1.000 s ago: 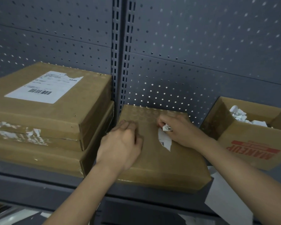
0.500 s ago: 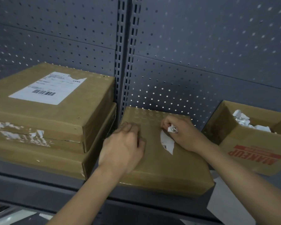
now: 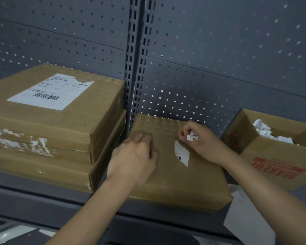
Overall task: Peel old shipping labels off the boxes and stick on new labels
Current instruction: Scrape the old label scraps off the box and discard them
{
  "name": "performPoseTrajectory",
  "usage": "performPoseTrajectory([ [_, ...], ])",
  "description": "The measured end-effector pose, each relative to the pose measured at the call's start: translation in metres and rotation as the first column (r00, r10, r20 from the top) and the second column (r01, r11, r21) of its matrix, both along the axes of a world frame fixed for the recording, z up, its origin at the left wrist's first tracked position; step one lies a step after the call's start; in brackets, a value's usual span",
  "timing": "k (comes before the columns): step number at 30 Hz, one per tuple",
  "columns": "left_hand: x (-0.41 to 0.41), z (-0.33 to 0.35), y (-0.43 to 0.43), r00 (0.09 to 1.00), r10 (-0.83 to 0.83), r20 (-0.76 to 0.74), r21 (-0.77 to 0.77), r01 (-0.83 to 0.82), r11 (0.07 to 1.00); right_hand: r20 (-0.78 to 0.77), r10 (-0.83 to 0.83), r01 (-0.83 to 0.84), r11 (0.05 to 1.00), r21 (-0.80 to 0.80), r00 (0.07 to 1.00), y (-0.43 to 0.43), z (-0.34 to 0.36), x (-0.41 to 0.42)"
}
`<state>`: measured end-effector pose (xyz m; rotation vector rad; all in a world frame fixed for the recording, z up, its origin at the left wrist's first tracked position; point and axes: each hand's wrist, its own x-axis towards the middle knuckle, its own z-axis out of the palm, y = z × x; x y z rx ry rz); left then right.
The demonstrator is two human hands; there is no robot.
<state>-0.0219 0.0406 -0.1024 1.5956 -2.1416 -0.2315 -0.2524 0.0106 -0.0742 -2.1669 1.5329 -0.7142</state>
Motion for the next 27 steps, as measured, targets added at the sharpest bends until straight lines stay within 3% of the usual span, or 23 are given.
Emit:
performPoseTrajectory([
  [2, 0.0, 0.0, 0.0, 1.0, -0.002, 0.001, 0.005, 0.002, 1.0, 0.043, -0.013, 0.01, 0.997, 0.072, 0.999, 0.0, 0.005, -0.001],
  [7, 0.0, 0.001, 0.0, 1.0, 0.002, 0.002, 0.0, -0.002, 1.0, -0.068, -0.005, 0.012, 0.995, 0.104, 0.998, -0.002, 0.011, 0.004],
  [18, -0.001, 0.0, 0.0, 1.0, 0.012, 0.002, -0.007, -0.012, 1.0, -0.438, -0.023, -0.084, 0.971, -0.224, 0.899, 0.0, 0.001, 0.018],
  [21, -0.001, 0.0, 0.0, 1.0, 0.003, -0.008, -0.018, -0.003, 1.0, -0.377, -0.01, -0.06, 0.983, -0.172, 0.926, 0.002, 0.001, 0.017],
  [27, -0.001, 0.0, 0.001, 1.0, 0.0, -0.009, -0.027, 0.0, 1.0, -0.04, -0.092, 0.092, 0.996, 0.003, 0.995, 0.009, 0.013, 0.008],
])
